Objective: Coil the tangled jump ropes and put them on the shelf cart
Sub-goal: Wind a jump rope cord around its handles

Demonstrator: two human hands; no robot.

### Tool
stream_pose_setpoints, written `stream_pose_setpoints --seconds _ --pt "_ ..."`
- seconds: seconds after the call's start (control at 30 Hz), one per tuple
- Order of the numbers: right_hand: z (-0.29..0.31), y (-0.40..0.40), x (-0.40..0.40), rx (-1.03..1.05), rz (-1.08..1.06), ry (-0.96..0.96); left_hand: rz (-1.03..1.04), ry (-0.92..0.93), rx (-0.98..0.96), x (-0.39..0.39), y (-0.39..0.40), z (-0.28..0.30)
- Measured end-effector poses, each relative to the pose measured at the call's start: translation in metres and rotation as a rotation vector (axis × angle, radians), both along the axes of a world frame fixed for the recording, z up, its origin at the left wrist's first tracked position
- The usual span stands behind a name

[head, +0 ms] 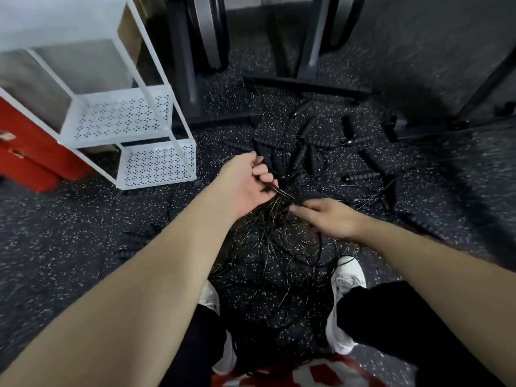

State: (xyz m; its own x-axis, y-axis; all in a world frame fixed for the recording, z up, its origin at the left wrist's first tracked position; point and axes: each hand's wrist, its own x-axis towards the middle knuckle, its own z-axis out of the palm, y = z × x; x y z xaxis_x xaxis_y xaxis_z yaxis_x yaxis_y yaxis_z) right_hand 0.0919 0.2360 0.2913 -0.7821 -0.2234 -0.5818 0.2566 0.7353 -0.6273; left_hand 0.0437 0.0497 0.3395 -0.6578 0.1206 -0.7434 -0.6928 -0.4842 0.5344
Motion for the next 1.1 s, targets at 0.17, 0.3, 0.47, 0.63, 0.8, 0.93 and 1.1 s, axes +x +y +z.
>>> stream_pose_setpoints --seconds 0.17,0.3,0.47,0.63,0.8,0.93,1.1 --pt "0.018 -0.004 0.015 -0.332 -0.251 0.038 -0.224 0.202 -0.092 0.024 -0.004 0.006" --pt "0.038 -0.012 0.020 -0.531 -0.431 0.009 -0.381 0.271 -0.136 0.042 0.006 0.003" --pt "0.056 -0.016 0.021 -0.739 -0.592 -0.073 -0.534 0.312 -0.246 0.069 0.028 -0.009" --pt "0.073 -0.019 0.008 -1.039 -0.722 -0.135 -0.954 0.478 -0.565 0.077 0.042 -0.018" --pt "0.074 -0.021 -0.014 -1.062 -0.742 -0.129 -0.932 0.557 -0.886 0.068 0.049 -0.032" --pt "0.053 -0.009 -0.033 -0.700 -0.521 -0.098 -0.742 0.514 -0.810 0.052 0.045 -0.034" --pt "0.039 0.001 -0.036 -0.432 -0.147 -0.051 -0.368 0.354 -0.363 0.027 0.035 -0.016"
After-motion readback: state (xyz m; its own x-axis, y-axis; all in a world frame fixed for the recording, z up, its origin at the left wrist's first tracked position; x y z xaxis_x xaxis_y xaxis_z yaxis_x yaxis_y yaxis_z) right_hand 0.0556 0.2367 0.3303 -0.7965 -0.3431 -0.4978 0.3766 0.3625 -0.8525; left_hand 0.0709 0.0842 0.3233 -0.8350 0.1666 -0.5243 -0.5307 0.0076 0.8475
